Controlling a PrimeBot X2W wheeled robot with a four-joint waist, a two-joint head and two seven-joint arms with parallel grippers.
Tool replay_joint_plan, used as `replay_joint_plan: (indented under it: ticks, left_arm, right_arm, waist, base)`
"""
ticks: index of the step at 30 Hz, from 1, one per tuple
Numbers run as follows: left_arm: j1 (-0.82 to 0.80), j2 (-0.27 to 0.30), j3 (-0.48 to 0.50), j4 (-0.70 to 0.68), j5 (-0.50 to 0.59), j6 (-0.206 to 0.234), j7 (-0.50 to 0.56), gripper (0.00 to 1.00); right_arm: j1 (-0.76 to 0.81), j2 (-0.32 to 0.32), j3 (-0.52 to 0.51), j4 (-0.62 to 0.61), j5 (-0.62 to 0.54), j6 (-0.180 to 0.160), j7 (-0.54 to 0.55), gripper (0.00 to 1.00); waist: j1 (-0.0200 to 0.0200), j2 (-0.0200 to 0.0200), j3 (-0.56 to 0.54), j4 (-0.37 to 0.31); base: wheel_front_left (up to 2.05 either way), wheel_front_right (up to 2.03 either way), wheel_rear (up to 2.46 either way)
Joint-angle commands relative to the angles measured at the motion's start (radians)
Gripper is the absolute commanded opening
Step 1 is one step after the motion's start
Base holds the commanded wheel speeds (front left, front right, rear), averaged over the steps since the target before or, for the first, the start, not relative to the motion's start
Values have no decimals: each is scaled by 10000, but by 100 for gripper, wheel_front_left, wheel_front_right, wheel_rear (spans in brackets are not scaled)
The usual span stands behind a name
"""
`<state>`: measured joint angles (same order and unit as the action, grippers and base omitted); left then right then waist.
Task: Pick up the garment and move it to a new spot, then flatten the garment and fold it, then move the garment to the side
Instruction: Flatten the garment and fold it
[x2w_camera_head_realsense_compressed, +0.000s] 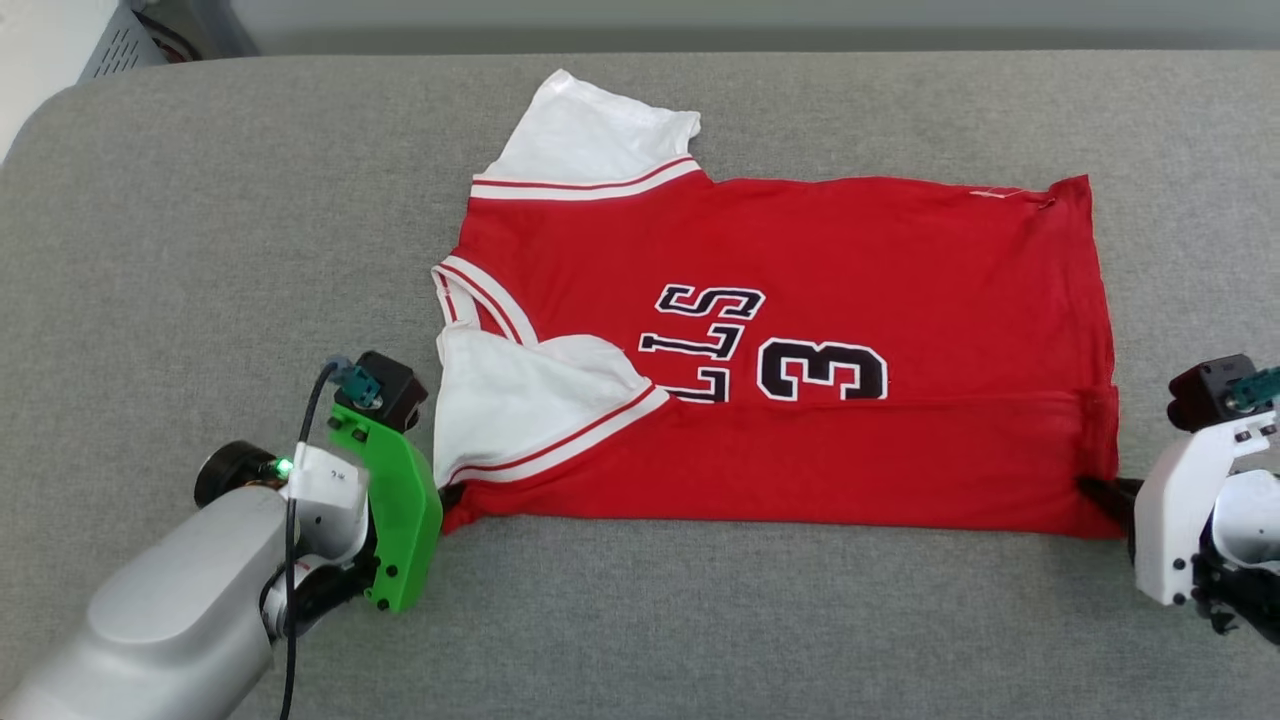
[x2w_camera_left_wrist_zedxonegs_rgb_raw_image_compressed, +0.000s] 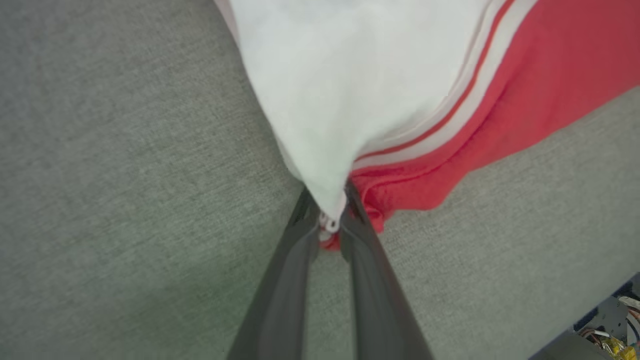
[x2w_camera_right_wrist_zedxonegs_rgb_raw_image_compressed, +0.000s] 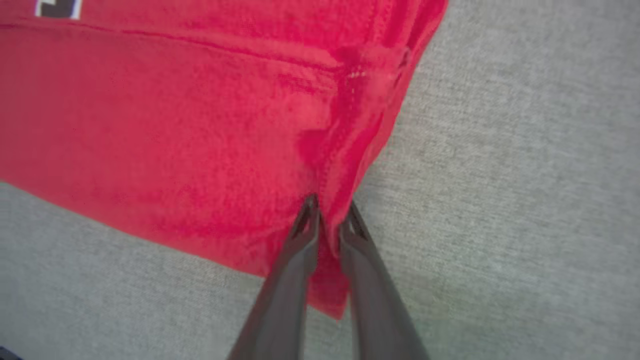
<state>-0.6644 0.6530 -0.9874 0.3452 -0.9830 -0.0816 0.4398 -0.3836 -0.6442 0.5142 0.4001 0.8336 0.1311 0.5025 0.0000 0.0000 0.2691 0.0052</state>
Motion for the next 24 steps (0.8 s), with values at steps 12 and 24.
replay_joint_plan:
  ticks: [12,24]
  left_arm:
    - [1450,881,169,-876,-514,420,-494,0]
    - [2230,1440,151,-2303,-774,1151,-339,0]
  right_arm:
    - [1236,-949,-13,-1305,630,-4,-1199,0]
    - [2572,-1109,-1377,-2560,706,-4,-416,0]
  waist:
    - [0,0,-1375,-141]
    - [0,0,-1126,-199]
  base:
    - [0,0,0]
    - [0,0,0]
